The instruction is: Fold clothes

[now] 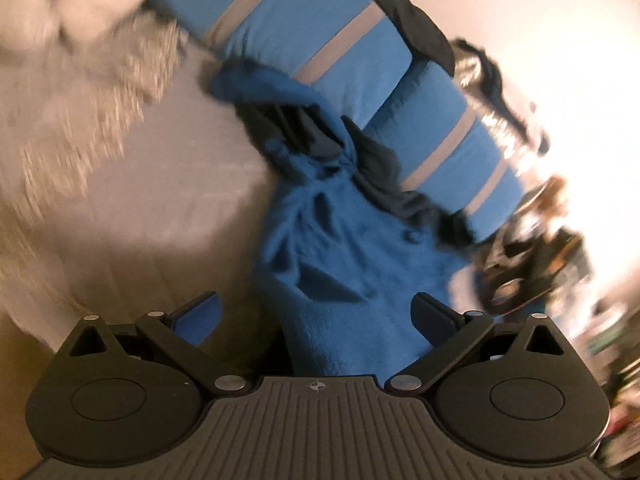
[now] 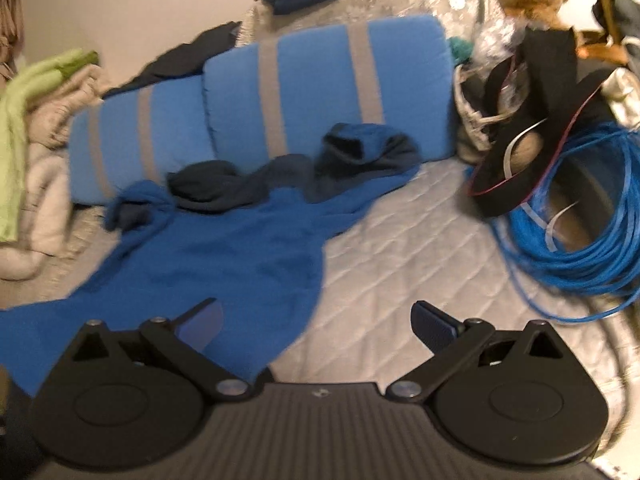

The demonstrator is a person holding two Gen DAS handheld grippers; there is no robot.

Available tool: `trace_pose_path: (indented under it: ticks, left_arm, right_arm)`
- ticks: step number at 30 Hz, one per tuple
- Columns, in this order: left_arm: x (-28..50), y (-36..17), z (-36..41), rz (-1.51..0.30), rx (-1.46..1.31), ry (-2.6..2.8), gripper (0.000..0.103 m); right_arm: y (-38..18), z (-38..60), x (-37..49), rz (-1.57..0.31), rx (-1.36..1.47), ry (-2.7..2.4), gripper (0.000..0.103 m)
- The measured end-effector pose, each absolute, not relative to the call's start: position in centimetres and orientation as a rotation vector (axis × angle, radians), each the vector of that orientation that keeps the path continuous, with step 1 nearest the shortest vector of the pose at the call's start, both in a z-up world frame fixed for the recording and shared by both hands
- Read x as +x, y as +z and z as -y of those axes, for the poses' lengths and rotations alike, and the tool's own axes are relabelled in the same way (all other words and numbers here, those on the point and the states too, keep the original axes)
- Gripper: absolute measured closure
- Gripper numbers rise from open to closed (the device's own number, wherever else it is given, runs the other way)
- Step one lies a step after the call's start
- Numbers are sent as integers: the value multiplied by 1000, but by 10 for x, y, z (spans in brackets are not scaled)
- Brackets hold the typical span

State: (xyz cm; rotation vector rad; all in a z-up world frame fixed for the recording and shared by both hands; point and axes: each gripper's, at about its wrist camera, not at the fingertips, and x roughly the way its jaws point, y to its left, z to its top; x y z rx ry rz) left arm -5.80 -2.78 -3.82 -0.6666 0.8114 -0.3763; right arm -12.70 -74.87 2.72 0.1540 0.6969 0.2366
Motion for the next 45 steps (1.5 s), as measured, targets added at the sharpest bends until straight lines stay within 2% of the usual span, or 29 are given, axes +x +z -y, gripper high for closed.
trace_pose_path:
  ticks: [4, 5, 6, 8, 9, 11, 14, 17, 22, 28, 32, 34, 35, 36, 39, 45]
  left_arm:
    - [-57, -51, 22, -833, -785, -470, 2]
    - [-56, -54, 22, -839, -805, -491, 14]
    - [-56, -56, 22, -844, -821, -509, 20]
    - [-56, -61, 21, -860, -837, -520, 51]
    - [-56, -63, 22, -870, -839, -519, 55]
    - [-55, -66, 23, -882, -843, -522, 71]
    - [-55, -68, 24, -892, -838, -522, 78]
    - [-56, -69, 24, -891, -835, -520, 82]
    - [-57, -69, 23, -887, -831, -517, 83]
    - [-59, -69, 22, -883, -828, -514, 84]
    - [-59, -70, 21, -896, -834, -496, 85]
    - [-59, -67, 22, -898, -828, -489, 85]
    - [-60, -65, 23, -895, -817, -487, 86]
    - [-61, -62, 24, -891, -807, -486, 86]
    - [-67, -50, 26, -861, -775, -475, 87]
    - [-79, -21, 34, -794, -718, -486, 87]
  right_arm:
    - [20, 749, -125, -716, 192, 318, 0]
    - [18, 749, -124, -719, 207, 333, 0]
    - [18, 750, -123, -719, 230, 343, 0]
    - [16, 753, -121, -720, 278, 361, 0]
    - [13, 754, -120, -722, 303, 370, 0]
    - [7, 756, -116, -732, 353, 379, 0]
    - [2, 755, -112, -744, 378, 371, 0]
    - [-8, 753, -106, -758, 358, 388, 0]
    - [-29, 756, -100, -810, 448, 475, 1]
    - [-51, 753, -100, -869, 521, 594, 23]
    - [-60, 750, -101, -910, 556, 688, 43]
    - [-57, 748, -103, -910, 550, 706, 66]
    - [-54, 747, -104, -906, 545, 708, 85]
    - [-51, 747, -105, -902, 540, 711, 91]
    - [-41, 747, -107, -883, 530, 704, 95]
    - [-9, 745, -116, -797, 478, 657, 96]
